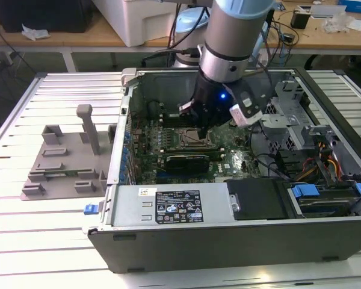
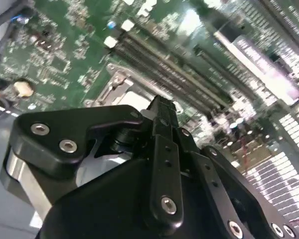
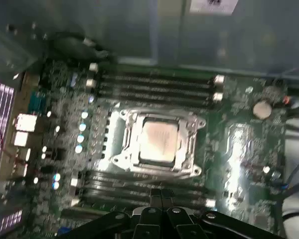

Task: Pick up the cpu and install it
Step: 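Install the second cpu locking lever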

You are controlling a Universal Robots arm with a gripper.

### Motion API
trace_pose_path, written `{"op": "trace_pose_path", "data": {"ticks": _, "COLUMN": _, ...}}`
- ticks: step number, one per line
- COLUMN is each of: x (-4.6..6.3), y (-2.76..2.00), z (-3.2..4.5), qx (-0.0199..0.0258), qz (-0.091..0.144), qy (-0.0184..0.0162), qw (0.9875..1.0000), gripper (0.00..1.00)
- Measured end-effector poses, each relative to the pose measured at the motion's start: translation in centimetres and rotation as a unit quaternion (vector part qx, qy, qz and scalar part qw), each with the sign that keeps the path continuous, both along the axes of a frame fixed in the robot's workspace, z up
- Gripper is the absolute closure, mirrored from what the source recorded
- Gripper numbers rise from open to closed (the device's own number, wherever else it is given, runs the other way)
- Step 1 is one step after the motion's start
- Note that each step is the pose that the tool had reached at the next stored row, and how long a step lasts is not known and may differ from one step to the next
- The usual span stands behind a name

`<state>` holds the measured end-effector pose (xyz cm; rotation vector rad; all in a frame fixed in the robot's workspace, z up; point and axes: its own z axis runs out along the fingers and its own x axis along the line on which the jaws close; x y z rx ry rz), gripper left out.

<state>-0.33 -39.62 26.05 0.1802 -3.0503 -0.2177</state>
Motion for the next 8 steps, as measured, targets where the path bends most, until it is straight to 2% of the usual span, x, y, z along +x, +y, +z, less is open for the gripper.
{"op": "trace_pose_path", "data": {"ticks": 1, "x": -0.7, "y": -0.13, "z": -0.22, "qx": 0.0002, "qz": 0.000, "qy": -0.0001, "qw": 1.0000, "gripper": 0.89}}
{"op": "trace_pose_path", "data": {"ticks": 5, "x": -2.9, "y": -0.10, "z": -0.89, "qx": 0.0017, "qz": 0.000, "qy": -0.0001, "qw": 1.0000, "gripper": 0.89}}
{"op": "trace_pose_path", "data": {"ticks": 8, "x": -3.4, "y": 0.18, "z": -1.50, "qx": 0.0015, "qz": 0.001, "qy": 0.0000, "qw": 1.0000, "gripper": 0.89}}
